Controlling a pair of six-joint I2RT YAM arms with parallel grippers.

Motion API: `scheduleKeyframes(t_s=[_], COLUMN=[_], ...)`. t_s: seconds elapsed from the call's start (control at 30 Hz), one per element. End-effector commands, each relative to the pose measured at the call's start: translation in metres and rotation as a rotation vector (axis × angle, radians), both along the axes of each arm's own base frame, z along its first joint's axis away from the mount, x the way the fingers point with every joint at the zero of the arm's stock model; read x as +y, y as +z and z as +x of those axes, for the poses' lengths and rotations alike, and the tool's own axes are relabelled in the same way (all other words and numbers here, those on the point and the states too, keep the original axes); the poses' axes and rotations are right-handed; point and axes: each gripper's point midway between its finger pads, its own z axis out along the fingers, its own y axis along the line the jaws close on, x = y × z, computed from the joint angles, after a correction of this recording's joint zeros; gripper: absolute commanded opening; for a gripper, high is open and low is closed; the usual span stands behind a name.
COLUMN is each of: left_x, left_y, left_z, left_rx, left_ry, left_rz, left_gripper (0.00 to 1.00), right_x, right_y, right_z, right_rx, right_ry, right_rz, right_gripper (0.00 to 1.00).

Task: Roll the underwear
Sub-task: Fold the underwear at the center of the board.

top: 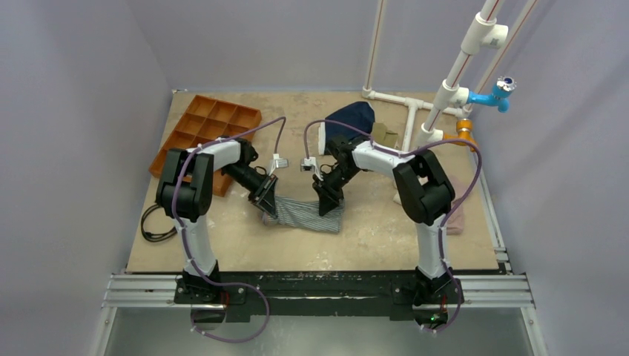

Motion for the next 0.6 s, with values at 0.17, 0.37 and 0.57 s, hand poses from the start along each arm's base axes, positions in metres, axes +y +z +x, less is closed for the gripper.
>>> scheduleKeyframes(t_s=[0.17,0.37,0.57], left_x=[-0.001,0.001,0.007], left_y=[0.01,0.008,0.003], left_z=[0.004,0.004,0.007], left_rx=[-0.059,-0.06,-0.069], left_ry=[0.005,0.004,0.017], left_rz=[-0.016,0.003,0.065], left_gripper=[0.0,0.0,0.0], right_x=[-0.006,-0.005,-0.01], right_y=[0.023,0.031,0.038], right_z=[0.007,0.013,0.03], right_rx=[-0.06,-0.076,-0.118], right_ry=[0.011,0.005,-0.032], right_rz=[0.005,-0.01,-0.099], right_gripper=[0.13,0.03,0.0])
